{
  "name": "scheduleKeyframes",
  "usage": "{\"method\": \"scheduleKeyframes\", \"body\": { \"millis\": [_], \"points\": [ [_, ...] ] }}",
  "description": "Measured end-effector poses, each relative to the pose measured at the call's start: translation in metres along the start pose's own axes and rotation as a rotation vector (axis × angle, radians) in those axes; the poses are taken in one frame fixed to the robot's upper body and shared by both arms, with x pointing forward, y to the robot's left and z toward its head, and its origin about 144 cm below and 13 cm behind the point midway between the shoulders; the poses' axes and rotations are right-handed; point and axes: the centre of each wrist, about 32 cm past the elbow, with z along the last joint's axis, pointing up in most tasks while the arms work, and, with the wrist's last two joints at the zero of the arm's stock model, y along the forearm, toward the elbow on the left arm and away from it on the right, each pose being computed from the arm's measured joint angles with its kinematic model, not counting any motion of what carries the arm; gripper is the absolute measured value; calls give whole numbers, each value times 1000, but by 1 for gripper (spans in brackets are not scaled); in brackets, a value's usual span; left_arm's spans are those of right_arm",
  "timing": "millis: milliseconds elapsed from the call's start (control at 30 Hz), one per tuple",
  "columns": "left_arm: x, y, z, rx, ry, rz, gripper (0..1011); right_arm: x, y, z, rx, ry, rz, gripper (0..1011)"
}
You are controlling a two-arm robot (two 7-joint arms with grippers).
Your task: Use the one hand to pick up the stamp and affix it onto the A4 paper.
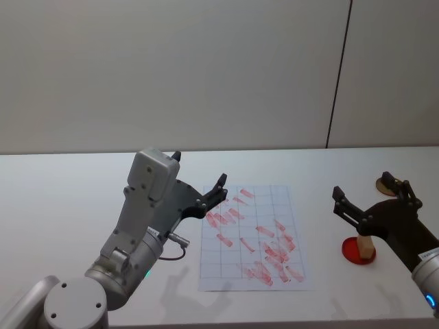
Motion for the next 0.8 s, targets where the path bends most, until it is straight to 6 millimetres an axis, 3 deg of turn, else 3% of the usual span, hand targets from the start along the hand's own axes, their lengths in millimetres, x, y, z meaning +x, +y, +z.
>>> {"method": "scheduleKeyframes", "body": {
  "millis": [800],
  "points": [
    [0, 0, 0, 0, 0, 0, 993, 0, 0, 0, 0, 0, 0, 1001]
  ]
}}
